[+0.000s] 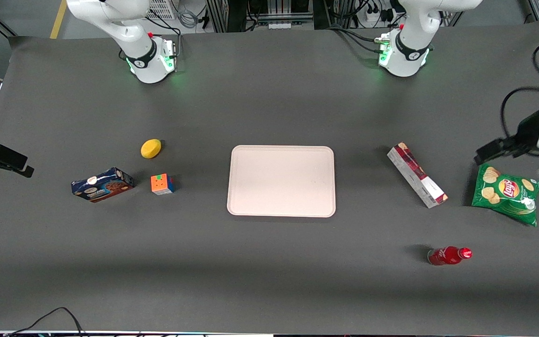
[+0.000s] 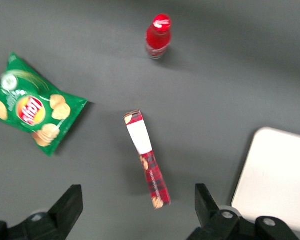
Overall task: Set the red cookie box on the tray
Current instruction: 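Move the left gripper down over the red-and-white cookie box, then close the left gripper on the cookie box's end, then lift the cookie box and carry it over the white tray, then lower the box onto the tray and open the left gripper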
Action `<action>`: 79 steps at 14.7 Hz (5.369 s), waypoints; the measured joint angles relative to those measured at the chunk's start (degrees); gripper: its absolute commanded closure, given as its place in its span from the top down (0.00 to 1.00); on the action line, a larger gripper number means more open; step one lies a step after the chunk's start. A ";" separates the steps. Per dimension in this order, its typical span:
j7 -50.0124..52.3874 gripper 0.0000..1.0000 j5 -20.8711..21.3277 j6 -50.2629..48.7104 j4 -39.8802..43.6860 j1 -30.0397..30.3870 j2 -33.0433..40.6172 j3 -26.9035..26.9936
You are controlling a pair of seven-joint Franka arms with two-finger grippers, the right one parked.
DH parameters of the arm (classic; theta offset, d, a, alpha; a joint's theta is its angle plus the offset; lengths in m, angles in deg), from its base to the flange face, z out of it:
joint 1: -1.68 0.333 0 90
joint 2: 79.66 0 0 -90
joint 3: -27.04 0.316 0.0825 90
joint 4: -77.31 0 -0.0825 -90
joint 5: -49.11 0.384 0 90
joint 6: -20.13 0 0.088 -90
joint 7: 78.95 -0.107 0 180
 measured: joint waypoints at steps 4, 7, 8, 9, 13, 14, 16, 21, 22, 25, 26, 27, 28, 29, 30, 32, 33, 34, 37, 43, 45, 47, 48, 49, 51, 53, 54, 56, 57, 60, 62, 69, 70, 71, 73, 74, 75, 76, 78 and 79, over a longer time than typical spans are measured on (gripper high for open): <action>12.24 1.00 -0.46 10.82 -6.76 -0.22 -5.64 -0.31; 17.07 1.00 -1.24 19.45 -10.90 -0.35 -10.18 -0.49; 17.64 1.00 -2.53 20.61 -11.81 -0.35 -11.62 -0.46; 17.89 1.00 -3.72 21.00 -12.41 -0.33 -12.96 -0.44; 18.73 1.00 -4.98 24.84 -16.57 -0.34 -14.85 -0.58; 18.75 1.00 -5.03 27.54 -18.61 -0.34 -14.82 -0.89; 19.98 1.00 -5.10 32.46 -23.03 -0.36 -14.70 -2.32; 22.71 1.00 -5.11 37.31 -28.36 -0.45 -14.31 -4.68; 22.77 1.00 -5.11 38.14 -29.14 -0.44 -14.31 -4.67; 22.82 0.75 -5.11 38.80 -30.18 -0.44 -14.30 -4.67; 22.83 0.65 -5.11 38.77 -30.29 -0.44 -14.30 -4.68; 22.83 0.53 -5.11 38.68 -30.37 -0.44 -14.30 -4.70; 22.82 0.42 -5.11 38.65 -30.40 -0.44 -14.30 -4.73; 22.80 0.34 -5.10 38.65 -30.40 -0.44 -14.30 -4.76; 22.76 0.22 -5.04 38.65 -30.40 -0.44 -14.30 -4.79; 21.79 0.09 -4.85 38.34 -30.35 -0.44 -14.26 -4.83; 20.57 0.09 -4.79 37.34 -30.18 -0.43 -14.19 -4.82; 19.31 0.08 -4.79 35.86 -29.78 -0.43 -14.09 -4.78; 16.52 0.04 -4.79 31.55 -27.78 -0.41 -13.66 -4.64; 9.63 0.02 -1.13 12.28 -12.46 -1.14 -12.66 -7.45; 8.86 0.02 -1.05 10.21 -7.12 -2.02 -12.45 -10.22; 8.68 0.03 -0.91 10.16 -3.06 -3.05 -12.51 -14.38; 8.78 0.04 -0.91 10.16 -1.35 -3.74 -12.79 -16.39; 8.84 0.04 -0.86 10.37 -0.04 -4.49 -13.28 -18.18; 8.87 0.05 -0.61 13.23 1.00 -6.05 -14.94 -21.20; 10.94 0.05 -0.46 17.37 0.98 -7.90 -18.22 -23.32; 12.80 0.05 0.28 19.84 0.84 -8.90 -20.44 -23.89; 17.17 0.05 4.15 24.13 0.26 -10.73 -24.99 -24.33; 19.05 0.05 5.78 25.27 0.06 -11.38 -27.03 -24.39; 21.02 0.05 7.32 26.18 -1.07 -11.98 -29.98 -24.38; 21.13 0.06 7.33 26.13 -1.97 -11.96 -29.99 -24.31; 22.35 0.13 7.23 24.94 -3.05 -11.90 -29.51 -24.43; 22.47 0.18 7.21 25.05 -3.17 -11.90 -29.51 -24.48; 22.58 0.30 7.15 25.12 -3.29 -11.90 -29.51 -24.51; 22.74 0.57 7.12 25.12 -3.37 -11.90 -29.51 -24.54; 22.79 0.86 7.09 25.15 -3.37 -11.90 -29.51 -24.54; 22.83 1.00 6.76 25.24 -3.36 -11.90 -29.49 -24.55; 22.85 1.00 6.20 25.36 -3.35 -11.90 -29.42 -24.59; 22.86 1.00 5.67 25.81 -3.29 -11.90 -29.15 -24.62; 22.86 1.00 5.61 25.99 -3.18 -11.89 -28.80 -24.61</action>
